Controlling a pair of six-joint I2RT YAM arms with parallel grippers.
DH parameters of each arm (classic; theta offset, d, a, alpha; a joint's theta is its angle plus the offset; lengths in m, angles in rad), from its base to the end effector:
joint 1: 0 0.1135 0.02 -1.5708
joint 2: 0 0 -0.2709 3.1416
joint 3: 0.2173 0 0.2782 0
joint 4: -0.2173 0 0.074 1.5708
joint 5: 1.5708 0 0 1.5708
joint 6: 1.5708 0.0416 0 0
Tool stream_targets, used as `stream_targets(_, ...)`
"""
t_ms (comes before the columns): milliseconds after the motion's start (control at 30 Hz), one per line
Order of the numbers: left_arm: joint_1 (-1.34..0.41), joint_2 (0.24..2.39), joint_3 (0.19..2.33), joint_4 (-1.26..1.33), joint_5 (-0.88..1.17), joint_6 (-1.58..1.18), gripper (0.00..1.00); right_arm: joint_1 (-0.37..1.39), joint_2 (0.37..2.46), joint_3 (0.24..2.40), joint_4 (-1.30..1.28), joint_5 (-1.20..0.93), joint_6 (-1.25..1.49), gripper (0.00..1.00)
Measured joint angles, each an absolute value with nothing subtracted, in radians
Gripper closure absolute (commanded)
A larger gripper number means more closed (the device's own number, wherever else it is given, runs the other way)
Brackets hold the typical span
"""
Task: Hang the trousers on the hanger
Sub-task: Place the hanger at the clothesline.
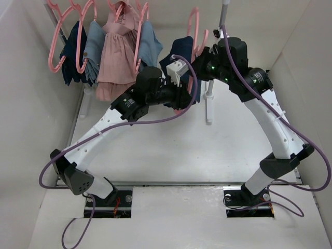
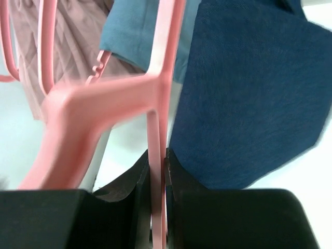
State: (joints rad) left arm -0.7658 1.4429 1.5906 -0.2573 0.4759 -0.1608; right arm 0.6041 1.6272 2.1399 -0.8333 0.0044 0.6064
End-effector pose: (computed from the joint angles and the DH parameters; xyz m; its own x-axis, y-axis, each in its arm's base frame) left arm 0.2431 -0.2602 0.4694 -0.2290 0.0228 -0.9732 0.9196 0.3330 -0.2086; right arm 0.2900 0.2000 0.5331 -0.5349 0.3233 -0.7806 -0.3161 0.7802 0.5397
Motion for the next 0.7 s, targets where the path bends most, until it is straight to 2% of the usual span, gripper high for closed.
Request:
stream_targets(33, -0.766, 1.443, 1.591, -0.273, 0.447, -0.193, 0.97, 0.604, 1.628, 2.137, -0.824, 0.004, 0.606, 1.0)
stream_targets(67, -0.759, 1.443, 1.591, -0.3, 0.42, -0.226, 1.0, 0.602, 1.626, 2.136, -0.823, 0.006, 0.606, 1.0)
stream_targets(367, -0.719, 1.449, 1.595, -0.279, 0.469, -0.346, 1.0, 0.558, 1.642, 2.119, -0.748, -0.13, 0.612, 0.99)
stream_targets(467, -0.695, 1.45, 1.602, -0.273, 0.507, -0.422, 1.0, 0.524, 1.653, 2.109, -0.706, -0.222, 0.64, 0.84)
stream_targets(500, -0.687, 1.45, 1.607, -0.27, 0.516, -0.446, 1.0, 0.511, 1.656, 2.099, -0.679, -0.26, 0.654, 0.65)
stream_targets(533, -0.683, 1.451, 1.61, -0.269, 0.524, -0.471, 1.0, 0.501, 1.656, 2.088, -0.652, -0.292, 0.67, 0.57)
stream_targets(600, -0.669, 1.459, 1.631, -0.236, 0.552, -0.546, 1.0, 0.48, 1.658, 2.062, -0.566, -0.342, 0.679, 0.57)
stream_targets(700, -0.646, 1.465, 1.638, -0.167, 0.612, -0.655, 1.0, 0.453, 1.66, 2.025, -0.47, -0.405, 0.704, 0.48)
